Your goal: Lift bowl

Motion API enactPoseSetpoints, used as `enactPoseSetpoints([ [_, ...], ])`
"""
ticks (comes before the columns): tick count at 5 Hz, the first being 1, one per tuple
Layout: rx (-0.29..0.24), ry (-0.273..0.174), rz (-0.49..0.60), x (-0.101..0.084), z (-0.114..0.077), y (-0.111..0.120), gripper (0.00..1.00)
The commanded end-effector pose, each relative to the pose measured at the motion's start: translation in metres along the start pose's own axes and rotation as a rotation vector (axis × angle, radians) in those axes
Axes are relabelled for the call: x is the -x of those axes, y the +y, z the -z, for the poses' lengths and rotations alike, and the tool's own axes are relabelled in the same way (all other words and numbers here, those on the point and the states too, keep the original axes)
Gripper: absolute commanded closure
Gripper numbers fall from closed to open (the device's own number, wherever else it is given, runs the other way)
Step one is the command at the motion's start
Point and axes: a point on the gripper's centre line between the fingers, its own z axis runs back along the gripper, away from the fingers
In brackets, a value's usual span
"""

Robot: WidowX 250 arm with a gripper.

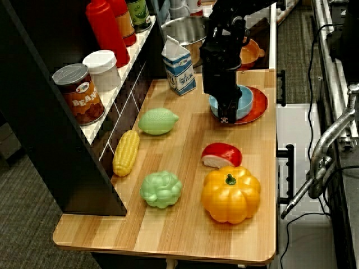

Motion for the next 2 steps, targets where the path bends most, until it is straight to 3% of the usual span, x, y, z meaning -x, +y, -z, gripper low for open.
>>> enactPoseSetpoints([
  [1,0.008,-0.023,0.006,-0.006,-0.035,0.008,1.00],
  [2,0.053,-0.028,0.011,-0.011,-0.058,0.005,1.00],
])
